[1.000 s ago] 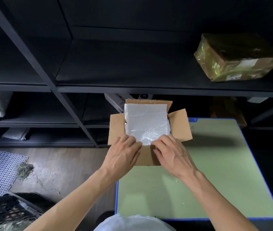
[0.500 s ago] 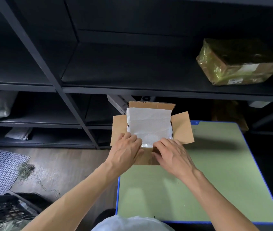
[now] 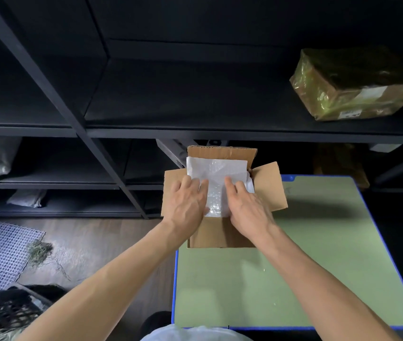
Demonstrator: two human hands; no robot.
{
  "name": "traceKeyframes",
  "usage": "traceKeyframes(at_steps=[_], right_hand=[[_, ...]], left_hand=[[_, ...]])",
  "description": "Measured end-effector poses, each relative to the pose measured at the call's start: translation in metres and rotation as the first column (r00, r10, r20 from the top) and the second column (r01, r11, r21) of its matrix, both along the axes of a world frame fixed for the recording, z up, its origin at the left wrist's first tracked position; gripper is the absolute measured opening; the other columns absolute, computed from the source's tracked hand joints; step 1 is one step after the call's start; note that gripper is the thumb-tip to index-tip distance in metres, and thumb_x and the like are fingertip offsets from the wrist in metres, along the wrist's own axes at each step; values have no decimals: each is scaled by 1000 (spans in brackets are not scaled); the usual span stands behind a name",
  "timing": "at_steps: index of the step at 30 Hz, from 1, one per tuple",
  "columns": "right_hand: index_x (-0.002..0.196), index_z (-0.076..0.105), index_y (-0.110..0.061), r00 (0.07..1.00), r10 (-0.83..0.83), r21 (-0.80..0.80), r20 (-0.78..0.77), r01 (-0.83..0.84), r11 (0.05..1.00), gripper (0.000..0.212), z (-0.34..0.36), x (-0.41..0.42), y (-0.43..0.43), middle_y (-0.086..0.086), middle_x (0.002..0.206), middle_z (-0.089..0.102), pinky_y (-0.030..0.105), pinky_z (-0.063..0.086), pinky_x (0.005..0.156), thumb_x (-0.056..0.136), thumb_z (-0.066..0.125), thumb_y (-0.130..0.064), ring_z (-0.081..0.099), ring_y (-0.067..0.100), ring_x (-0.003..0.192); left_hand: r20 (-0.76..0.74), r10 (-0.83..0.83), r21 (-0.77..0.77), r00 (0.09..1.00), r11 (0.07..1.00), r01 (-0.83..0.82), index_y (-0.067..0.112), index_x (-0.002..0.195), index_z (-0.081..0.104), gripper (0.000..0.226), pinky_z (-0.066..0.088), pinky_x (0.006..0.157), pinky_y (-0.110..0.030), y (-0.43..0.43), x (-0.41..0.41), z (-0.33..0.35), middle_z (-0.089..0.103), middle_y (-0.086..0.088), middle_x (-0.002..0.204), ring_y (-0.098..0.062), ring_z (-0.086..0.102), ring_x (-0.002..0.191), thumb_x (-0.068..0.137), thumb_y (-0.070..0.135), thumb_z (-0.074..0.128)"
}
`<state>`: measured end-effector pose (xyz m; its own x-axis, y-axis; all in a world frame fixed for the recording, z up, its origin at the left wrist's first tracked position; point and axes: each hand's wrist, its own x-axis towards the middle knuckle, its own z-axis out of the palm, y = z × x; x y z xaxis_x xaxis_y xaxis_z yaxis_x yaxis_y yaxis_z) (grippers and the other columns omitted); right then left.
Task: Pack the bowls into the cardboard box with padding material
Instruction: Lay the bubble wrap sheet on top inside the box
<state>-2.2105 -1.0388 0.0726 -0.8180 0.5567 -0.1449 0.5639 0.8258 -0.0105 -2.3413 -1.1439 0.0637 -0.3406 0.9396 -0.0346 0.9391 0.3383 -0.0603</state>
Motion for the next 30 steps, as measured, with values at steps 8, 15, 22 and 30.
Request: traceKeyframes(at_steps=[8,15,22,30], right_hand=[[119,56,-2,982,187,50,-18,-186,981,56,-8,-1,21,11,130,45,35,49,85,65,72,-1,47,30,112],[122,48,-4,981,193,-11,-4,-193,981,40,-1,-12,23,14,150,27,28,32,74,84,52,8,41,30,125],[146,30,-2,992,124,3,10,-124,992,75,-4,-16,31,12,149,26,33,48,93,82,67,-6,39,32,126],[142,37,-1,990,127,48,63,-130,990,82,-3,-17,35,13,143,40,33,43,97,77,77,-31,43,29,123]], left_hand=[[100,-100,33,990,995,98,7,151,22,94,26,116,-37,7,-30,-11,22,-9,157,-26,22,146,86,63,60],[94,-113,-3,989,993,114,9,149,24,97,31,109,-36,15,-32,-6,20,-12,156,-29,37,132,81,65,65],[84,-113,-35,990,993,116,9,146,29,100,32,109,-36,16,-35,-4,26,-10,151,-27,41,127,76,70,66],[25,-74,-65,997,995,75,8,147,29,98,22,116,-37,18,-28,-5,31,-13,154,-29,22,144,80,71,61]])
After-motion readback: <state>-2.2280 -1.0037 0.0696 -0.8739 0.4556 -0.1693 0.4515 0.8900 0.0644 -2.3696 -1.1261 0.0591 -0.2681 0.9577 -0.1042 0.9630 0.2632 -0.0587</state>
